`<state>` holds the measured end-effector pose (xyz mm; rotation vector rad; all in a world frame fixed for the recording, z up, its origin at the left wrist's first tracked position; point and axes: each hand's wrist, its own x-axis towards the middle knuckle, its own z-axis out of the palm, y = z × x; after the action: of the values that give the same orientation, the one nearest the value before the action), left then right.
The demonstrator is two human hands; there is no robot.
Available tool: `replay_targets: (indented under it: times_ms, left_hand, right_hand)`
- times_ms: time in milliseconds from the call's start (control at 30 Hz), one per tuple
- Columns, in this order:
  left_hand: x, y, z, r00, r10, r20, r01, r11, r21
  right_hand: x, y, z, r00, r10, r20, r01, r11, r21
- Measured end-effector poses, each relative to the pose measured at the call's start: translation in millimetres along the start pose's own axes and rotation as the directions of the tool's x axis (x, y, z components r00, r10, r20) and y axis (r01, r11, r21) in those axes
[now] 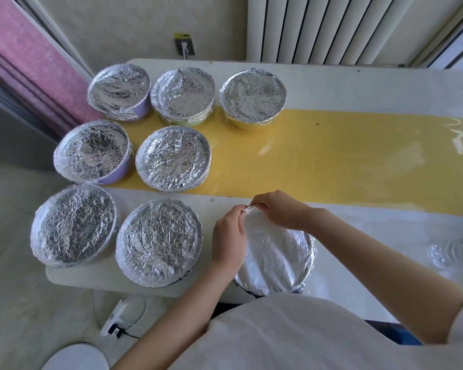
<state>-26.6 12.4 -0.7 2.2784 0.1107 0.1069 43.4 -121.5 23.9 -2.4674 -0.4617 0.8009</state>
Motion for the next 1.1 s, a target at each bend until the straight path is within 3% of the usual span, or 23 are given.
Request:
replay_targets:
  times_ms: [167,267,500,700,933,1100]
  left_hand:
    - [-3,-2,-3,0.983,-0.125,-0.132,0.129,0.992,0.016]
    - [-4,1,-5,0.971,-0.203,-0.127,0.206,0.978,0.018]
    - [22,-9,-6,0.984,-0.136,0.118,0.14,0.99,-0.022]
    - [21,-7,-6,0.993,-0.091,0.078,0.089,0.996,0.028]
    - [18,-1,-7,0.994,-0.073,0.076,0.072,0.997,0.023]
    - [15,-1,-5,0.994,-0.104,0.044,0.103,0.994,0.033]
  right_hand:
    - [-3,6,1,0.992,0.03,-0.124,-0.017,0.994,0.106]
    - [-5,11,1,0.98,0.056,-0.191,-0.03,0.99,0.14]
    - [-3,12,2,0.98,0.058,-0.191,-0.041,0.995,0.09]
    - [0,10,2,0.98,0.051,-0.194,-0.041,0.998,0.056]
    - [3,2,-3,0.995,0.022,-0.098,-0.022,1.0,-0.005]
    - [5,-6,0,0.989,0.048,-0.14,-0.061,0.994,-0.089]
